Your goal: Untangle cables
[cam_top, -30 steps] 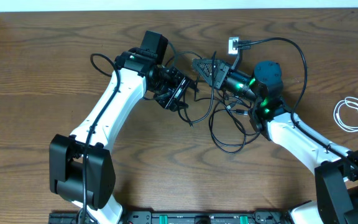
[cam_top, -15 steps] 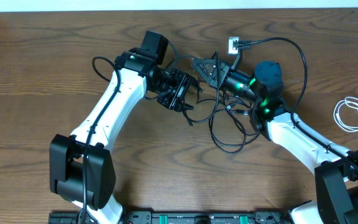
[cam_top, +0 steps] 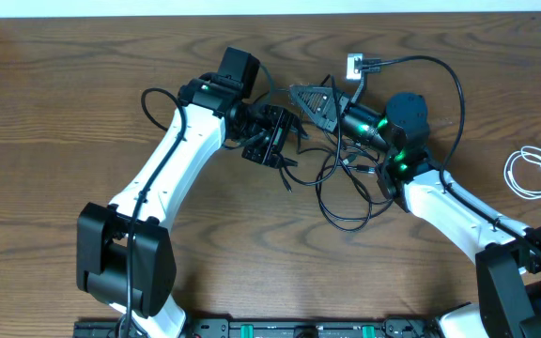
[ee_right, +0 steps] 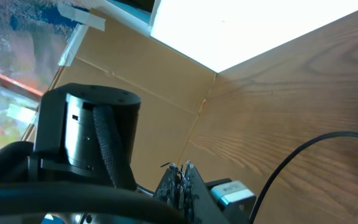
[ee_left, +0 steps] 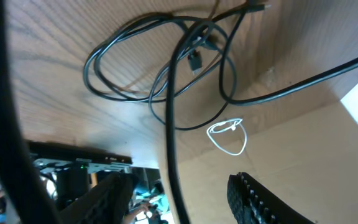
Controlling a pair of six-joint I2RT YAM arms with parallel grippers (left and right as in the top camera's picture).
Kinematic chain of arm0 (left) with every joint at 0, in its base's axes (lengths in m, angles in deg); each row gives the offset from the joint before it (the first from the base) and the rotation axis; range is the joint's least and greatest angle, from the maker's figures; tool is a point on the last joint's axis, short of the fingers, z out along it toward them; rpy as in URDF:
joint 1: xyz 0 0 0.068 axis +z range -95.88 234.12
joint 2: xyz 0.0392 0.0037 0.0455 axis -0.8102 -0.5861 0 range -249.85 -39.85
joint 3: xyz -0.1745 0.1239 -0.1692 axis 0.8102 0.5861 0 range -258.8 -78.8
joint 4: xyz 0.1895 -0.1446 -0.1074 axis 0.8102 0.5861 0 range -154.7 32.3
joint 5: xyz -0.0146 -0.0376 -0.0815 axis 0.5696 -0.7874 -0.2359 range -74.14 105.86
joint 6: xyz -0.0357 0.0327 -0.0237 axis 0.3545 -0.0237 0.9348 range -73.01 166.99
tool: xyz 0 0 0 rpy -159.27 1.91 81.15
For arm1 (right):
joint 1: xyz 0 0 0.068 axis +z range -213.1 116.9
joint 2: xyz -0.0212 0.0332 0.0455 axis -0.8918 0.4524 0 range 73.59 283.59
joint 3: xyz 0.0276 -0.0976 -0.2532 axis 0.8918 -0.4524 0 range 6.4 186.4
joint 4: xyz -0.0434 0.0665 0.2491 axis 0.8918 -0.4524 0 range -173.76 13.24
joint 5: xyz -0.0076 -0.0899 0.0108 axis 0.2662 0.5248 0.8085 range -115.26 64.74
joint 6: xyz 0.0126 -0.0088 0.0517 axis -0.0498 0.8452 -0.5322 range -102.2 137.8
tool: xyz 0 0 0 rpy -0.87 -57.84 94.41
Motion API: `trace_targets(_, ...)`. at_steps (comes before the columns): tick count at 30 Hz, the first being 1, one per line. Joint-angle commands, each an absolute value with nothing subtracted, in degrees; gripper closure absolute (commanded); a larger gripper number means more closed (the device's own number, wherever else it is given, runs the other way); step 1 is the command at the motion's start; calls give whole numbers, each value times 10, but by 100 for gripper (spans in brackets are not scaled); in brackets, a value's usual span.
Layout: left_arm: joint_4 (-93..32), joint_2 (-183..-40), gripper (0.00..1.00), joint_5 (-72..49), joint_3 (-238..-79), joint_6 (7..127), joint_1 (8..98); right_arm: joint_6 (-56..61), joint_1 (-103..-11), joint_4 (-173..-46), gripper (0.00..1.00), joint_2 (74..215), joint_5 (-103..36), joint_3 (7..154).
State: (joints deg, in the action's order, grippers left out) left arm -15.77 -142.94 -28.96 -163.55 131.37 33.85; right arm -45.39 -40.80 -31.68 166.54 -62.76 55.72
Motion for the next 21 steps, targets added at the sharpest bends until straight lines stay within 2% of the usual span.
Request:
trace_targets(1, -172, -1436, 45, -279, -1633, 1346, 337, -463, -406, -313, 99, 1665, -625, 562)
trace_targets(5, -208, -1436, 49, -287, -1633, 1368, 336, -416, -405, -314, 99, 1665, -636, 562)
trace_targets(10, -207, -1436, 74, -285, -1633, 1367, 334, -412, -405, -314, 99, 1665, -638, 562)
trace_targets(14, -207, -1436, 92, -284, -1633, 1320, 334, -376, -408, -332, 99, 1665, -639, 562)
trace_targets(16, -207, -1436, 93, -285, -1633, 1273, 337, -348, -415, -372, 99, 1665, -642, 562)
trace_targets(19, -200, -1436, 92, -283, -1633, 1176, 345, -284, -439, -466, 79, 1665, -644, 562)
trace_targets(21, -174, -1436, 92, -268, -1633, 1142, 349, -246, -455, -511, 49, 1665, -647, 562)
